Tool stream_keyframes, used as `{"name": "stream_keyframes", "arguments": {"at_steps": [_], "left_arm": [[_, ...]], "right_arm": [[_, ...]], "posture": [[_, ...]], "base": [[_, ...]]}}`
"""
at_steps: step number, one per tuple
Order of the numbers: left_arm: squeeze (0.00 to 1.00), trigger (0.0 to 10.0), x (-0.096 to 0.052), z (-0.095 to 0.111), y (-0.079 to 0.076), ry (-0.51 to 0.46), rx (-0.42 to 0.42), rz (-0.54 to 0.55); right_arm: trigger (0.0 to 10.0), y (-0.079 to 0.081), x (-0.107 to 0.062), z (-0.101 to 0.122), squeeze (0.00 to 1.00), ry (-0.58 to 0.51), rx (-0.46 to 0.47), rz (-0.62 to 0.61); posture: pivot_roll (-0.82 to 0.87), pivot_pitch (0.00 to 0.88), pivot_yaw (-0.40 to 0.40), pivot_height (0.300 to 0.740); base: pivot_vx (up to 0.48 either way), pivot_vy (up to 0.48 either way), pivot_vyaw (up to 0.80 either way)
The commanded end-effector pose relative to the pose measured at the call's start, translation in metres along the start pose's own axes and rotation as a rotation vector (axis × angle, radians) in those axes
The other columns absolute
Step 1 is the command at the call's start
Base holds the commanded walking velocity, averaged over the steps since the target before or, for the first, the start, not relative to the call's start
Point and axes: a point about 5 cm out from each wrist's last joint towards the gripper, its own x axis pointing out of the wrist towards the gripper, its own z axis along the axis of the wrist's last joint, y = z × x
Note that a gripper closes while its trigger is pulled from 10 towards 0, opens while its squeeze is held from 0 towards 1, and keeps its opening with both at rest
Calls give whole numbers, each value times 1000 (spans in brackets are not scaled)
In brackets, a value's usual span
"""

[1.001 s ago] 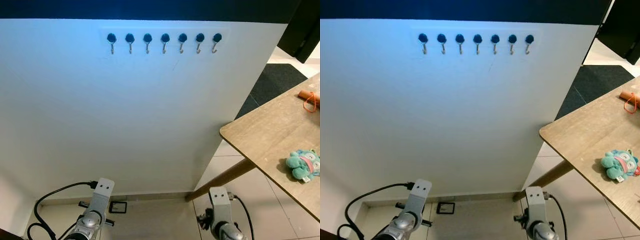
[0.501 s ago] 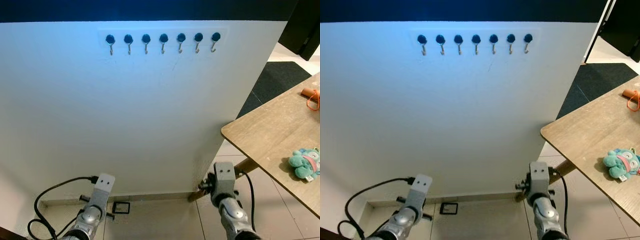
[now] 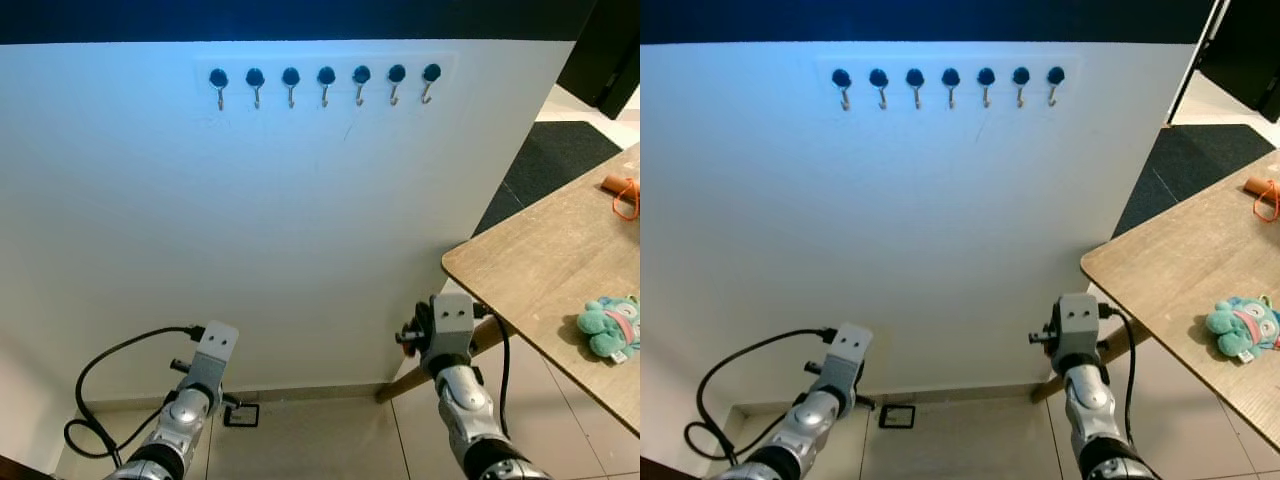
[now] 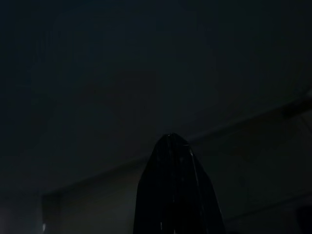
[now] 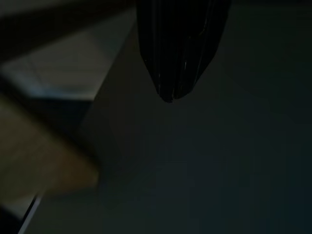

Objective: Hang keys on a hook

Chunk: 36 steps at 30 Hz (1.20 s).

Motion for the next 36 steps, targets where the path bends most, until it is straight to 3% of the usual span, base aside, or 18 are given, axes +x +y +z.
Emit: {"name": "stream_keyframes", "arguments": {"at_steps": [1,10,14,19,22,29,36], "left_arm": [[0,10000,2,8,-3,-40,-18,-10],[0,10000,3,31,-14,-190,20,-94],[0,10000,2,35,-15,-222,18,-104],[0,10000,-4,66,-24,-424,6,-164],[0,10000,-4,67,-25,-434,7,-166],[0,10000,-10,105,-28,-615,27,-170],[0,10000,-17,132,-30,-726,33,-182]], "right_arm": [[10000,-1,5,12,0,-65,-13,0],[10000,1,18,50,0,-252,-44,3],[10000,2,19,55,0,-277,-46,5],[10000,5,26,82,0,-387,-51,21],[10000,6,26,83,0,-392,-52,22],[10000,10,30,112,0,-497,-60,31],[10000,8,33,130,0,-546,-67,17]], "posture": [[70,26,-20,740],[69,32,-26,740],[68,34,-27,740],[69,39,-27,740],[69,39,-27,740],[73,43,-28,740],[74,45,-28,740]], "base": [[0,0,0],[0,0,0],[0,0,0],[0,0,0],[0,0,0],[0,0,0],[0,0,0]]}}
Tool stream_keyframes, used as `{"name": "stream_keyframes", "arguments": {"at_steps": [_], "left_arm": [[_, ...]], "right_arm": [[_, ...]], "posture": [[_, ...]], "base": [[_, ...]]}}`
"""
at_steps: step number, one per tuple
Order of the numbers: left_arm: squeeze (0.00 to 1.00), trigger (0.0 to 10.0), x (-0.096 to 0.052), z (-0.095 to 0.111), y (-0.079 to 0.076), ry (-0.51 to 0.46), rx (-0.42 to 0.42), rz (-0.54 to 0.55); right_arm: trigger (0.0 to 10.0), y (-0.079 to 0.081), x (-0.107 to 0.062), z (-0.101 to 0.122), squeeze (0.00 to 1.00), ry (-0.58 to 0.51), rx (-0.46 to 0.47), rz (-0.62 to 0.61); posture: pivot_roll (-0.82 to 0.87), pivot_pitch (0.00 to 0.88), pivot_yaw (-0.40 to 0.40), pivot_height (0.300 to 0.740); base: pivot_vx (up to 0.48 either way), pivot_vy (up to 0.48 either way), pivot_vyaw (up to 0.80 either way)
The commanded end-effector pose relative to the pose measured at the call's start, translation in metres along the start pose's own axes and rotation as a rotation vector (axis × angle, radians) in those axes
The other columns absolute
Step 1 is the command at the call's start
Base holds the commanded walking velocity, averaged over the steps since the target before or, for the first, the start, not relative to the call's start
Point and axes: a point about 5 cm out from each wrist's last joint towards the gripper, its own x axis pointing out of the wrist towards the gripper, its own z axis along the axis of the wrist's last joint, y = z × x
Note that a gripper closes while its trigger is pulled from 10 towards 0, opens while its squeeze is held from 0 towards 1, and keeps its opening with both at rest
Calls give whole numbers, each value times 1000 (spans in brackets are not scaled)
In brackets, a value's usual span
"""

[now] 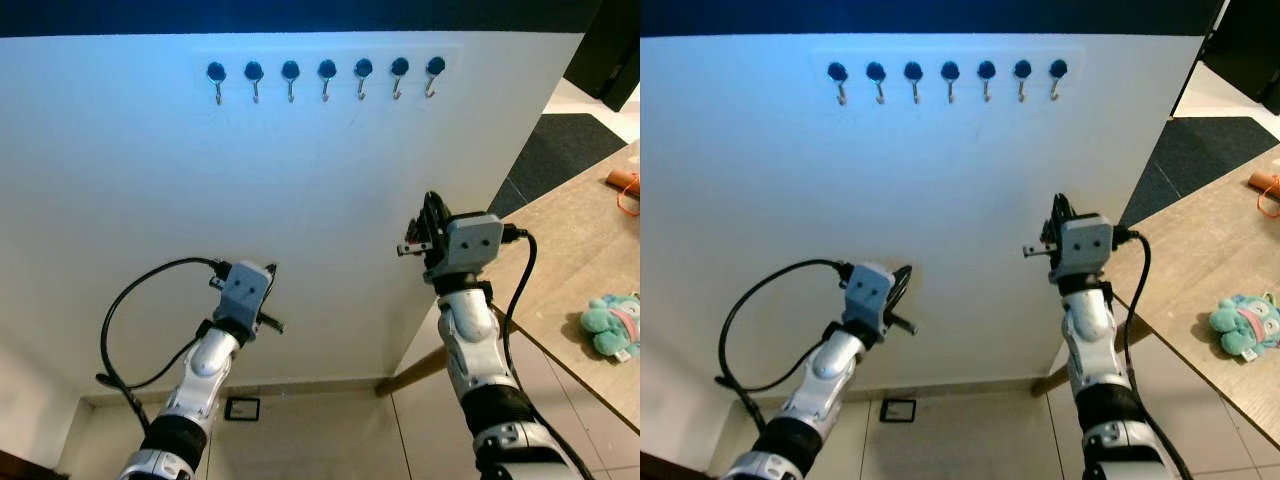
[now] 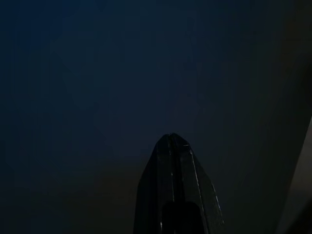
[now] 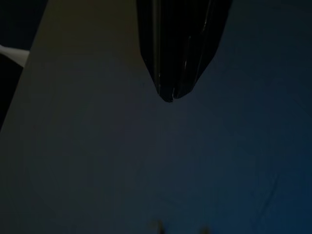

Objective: Hang keys on a hook

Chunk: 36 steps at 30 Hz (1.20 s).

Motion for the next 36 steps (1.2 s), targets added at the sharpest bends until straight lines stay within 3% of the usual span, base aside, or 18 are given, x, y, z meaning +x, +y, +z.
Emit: {"name": "stream_keyframes", "arguments": {"at_steps": [1,10,20,36], "left_arm": [[0,10000,2,3,-4,-13,-11,-13],[0,10000,16,25,0,-93,-6,14],[0,10000,31,53,2,-183,-4,20],[0,10000,33,61,-1,-193,4,5]], "right_arm": [[10000,-1,4,4,0,-10,-8,-3],[10000,-8,15,18,0,-60,-13,-20],[10000,-10,45,50,0,-151,-35,15],[10000,-12,68,66,0,-149,-56,70]], "posture": [[74,45,-28,740],[69,42,-30,740],[66,40,-33,740],[62,36,-33,740]], "base": [[0,0,0],[0,0,0],[0,0,0],[0,0,0]]}}
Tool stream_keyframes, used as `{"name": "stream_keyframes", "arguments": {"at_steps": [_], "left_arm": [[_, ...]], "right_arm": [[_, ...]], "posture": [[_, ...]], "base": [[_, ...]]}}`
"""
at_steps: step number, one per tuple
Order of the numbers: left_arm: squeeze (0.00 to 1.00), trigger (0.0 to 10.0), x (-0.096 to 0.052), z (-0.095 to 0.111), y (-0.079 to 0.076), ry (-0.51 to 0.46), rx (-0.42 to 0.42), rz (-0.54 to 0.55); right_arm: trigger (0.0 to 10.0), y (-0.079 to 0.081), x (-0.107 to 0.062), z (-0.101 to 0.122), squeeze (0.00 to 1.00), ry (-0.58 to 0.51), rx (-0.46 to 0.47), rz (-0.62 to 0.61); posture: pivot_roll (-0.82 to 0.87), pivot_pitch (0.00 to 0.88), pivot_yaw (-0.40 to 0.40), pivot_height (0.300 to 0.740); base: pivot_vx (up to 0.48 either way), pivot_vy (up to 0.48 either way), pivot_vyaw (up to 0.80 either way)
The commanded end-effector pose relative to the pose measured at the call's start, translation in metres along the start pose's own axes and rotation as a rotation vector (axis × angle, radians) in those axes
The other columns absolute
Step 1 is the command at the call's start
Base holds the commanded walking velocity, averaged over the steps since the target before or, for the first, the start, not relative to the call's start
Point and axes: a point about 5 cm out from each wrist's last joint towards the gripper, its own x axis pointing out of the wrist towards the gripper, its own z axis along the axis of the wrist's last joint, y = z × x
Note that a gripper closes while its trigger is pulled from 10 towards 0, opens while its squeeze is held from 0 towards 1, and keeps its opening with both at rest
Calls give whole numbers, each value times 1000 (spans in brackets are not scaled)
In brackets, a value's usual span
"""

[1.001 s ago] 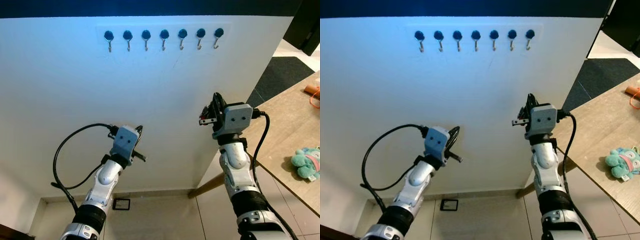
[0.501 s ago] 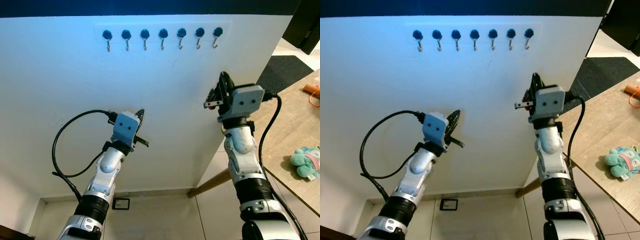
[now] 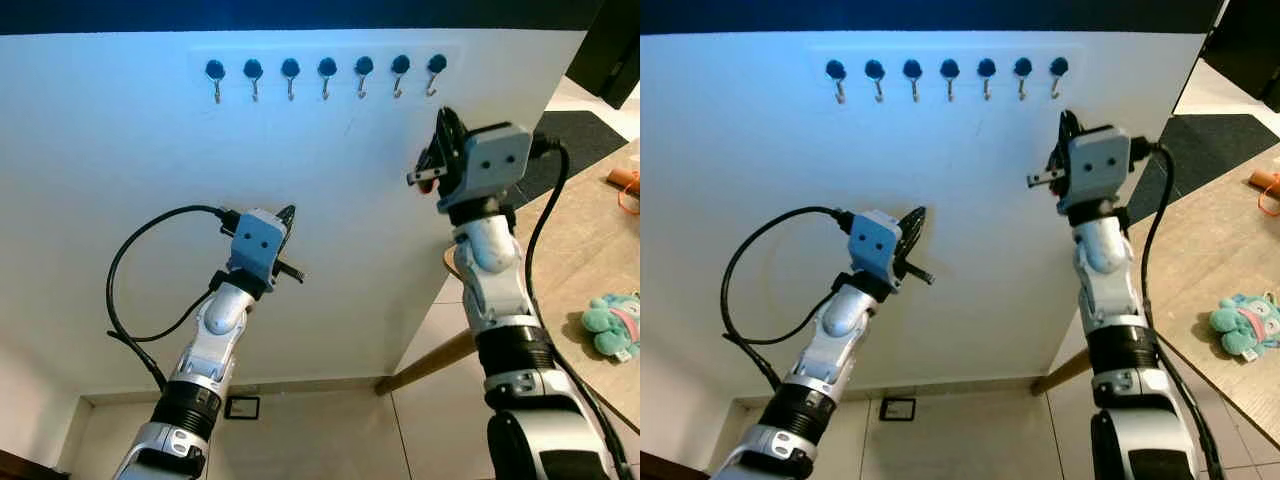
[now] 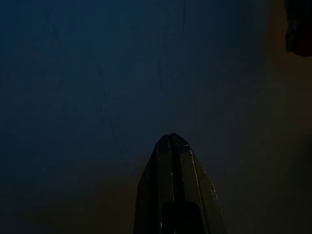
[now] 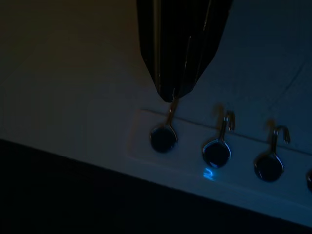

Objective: Hang keys on a hook

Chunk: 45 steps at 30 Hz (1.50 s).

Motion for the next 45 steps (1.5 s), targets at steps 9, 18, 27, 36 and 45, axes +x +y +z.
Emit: {"name": "stream_keyframes", "arguments": {"at_steps": [9,18,27,36,45], "left_arm": [[0,10000,4,4,-7,-12,-28,-9],[0,10000,3,5,-9,-12,-31,-13],[0,10000,2,4,-9,-3,-32,-11],[0,10000,1,4,-8,-3,-33,-2],[0,10000,2,6,-7,-8,-34,2]], "right_arm": [[10000,-4,19,8,0,4,-22,23],[10000,-11,34,12,0,10,-32,2],[10000,-5,39,6,0,61,-18,59],[10000,11,36,1,0,84,-35,160],[10000,12,37,9,0,40,-33,155]], "posture": [[60,26,-39,740],[59,26,-44,740],[58,32,-47,740],[60,35,-51,740],[59,35,-50,740]], "base": [[0,0,0],[0,0,0],[0,0,0],[0,0,0],[0,0,0]]}}
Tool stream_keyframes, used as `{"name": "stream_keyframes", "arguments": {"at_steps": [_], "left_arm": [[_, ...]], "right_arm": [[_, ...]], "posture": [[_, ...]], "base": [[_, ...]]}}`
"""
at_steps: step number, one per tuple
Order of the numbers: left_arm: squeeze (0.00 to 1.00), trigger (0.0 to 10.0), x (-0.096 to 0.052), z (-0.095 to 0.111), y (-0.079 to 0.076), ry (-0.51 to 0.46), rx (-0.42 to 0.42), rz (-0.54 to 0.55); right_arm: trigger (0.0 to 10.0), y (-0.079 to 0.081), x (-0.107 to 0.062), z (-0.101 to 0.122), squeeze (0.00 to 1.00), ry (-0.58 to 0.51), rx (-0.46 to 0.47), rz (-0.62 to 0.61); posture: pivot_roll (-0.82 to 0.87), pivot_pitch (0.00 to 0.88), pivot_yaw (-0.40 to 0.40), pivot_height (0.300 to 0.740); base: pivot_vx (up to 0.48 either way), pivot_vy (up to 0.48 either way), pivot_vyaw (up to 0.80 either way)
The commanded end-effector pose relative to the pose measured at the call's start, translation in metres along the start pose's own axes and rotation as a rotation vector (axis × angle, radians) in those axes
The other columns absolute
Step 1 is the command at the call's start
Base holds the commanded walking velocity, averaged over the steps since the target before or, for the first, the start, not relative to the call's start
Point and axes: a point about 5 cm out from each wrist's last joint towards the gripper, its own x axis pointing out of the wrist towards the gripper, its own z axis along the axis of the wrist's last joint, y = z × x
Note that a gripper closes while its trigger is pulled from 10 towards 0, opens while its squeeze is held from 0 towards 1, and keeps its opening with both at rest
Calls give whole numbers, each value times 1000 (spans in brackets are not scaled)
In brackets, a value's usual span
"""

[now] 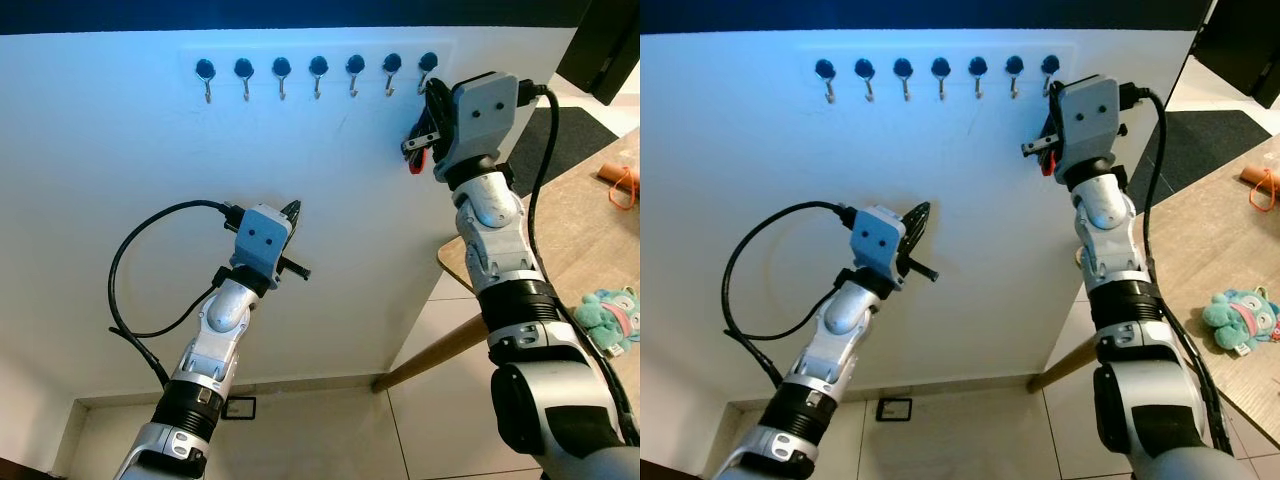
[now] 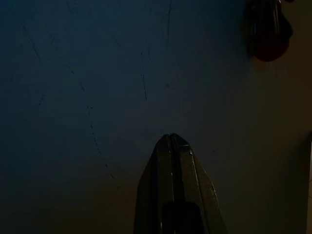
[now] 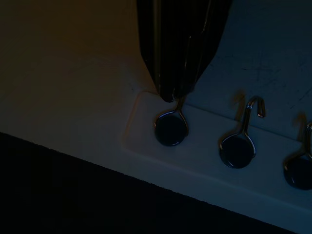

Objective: Hang keys on a hook

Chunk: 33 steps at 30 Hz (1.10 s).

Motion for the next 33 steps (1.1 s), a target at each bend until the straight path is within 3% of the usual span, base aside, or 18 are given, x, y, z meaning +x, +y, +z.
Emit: {"name": "stream_keyframes", "arguments": {"at_steps": [1,13,33], "left_arm": [[0,10000,0,0,-4,1,-34,12],[0,10000,0,1,-4,-2,-36,10],[0,10000,0,-1,-5,8,-33,5]], "right_arm": [[10000,12,3,7,0,-30,-8,56],[10000,20,4,23,0,-109,-4,57],[10000,19,3,9,0,-23,-7,62]], "posture": [[59,35,-50,740],[58,34,-50,740],[59,36,-51,740]], "base": [[0,0,0],[0,0,0],[0,0,0]]}}
